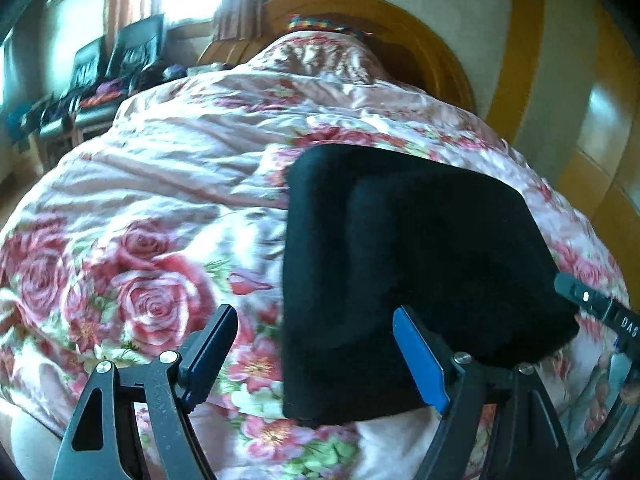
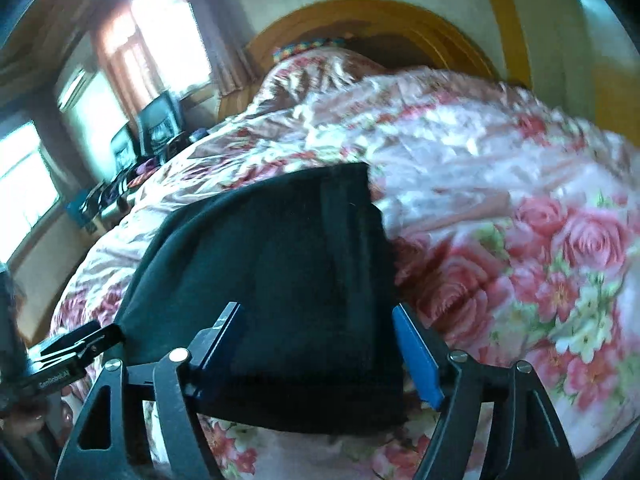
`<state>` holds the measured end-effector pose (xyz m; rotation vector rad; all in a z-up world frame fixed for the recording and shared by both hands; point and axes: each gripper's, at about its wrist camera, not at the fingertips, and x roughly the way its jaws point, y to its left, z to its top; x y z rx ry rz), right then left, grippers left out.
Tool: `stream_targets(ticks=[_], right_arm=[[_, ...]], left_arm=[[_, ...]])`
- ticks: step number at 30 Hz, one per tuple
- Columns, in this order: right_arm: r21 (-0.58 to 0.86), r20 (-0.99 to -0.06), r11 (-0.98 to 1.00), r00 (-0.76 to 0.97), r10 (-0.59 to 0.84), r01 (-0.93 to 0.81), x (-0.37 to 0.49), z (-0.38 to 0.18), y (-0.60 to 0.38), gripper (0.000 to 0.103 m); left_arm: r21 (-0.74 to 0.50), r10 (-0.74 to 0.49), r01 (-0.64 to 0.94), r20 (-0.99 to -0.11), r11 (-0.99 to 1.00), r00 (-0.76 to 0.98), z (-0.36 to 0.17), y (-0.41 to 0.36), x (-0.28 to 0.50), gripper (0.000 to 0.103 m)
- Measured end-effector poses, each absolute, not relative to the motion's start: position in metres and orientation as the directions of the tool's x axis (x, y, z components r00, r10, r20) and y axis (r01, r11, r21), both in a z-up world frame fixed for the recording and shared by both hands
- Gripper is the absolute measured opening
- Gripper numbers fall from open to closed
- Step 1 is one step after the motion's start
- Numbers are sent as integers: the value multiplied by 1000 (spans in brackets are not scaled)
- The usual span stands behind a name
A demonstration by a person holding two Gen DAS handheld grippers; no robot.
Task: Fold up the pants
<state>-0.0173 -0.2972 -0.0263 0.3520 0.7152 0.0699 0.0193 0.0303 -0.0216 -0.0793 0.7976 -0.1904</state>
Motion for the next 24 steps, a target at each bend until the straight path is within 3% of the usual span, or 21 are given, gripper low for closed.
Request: stream_targets(ticks=[5, 12, 17, 24], right_arm=[[440, -672, 894, 692, 264, 87, -3, -44, -307, 92], [531, -670, 844, 649, 359, 81, 8, -62, -313, 94], [579, -656, 811, 635, 408, 77, 12, -70, -319, 95], [633, -620, 773, 620, 481, 32, 21, -78, -322, 97]], left_arm=[[-228, -272, 153, -708, 961, 652, -29, 44, 28, 81], [-376, -428, 215, -704, 902, 566, -39, 45, 37, 81], [-349, -457, 295, -708, 889, 538, -43, 36, 42, 82], [-456, -573, 347, -677, 819, 462, -54, 43, 56, 83]])
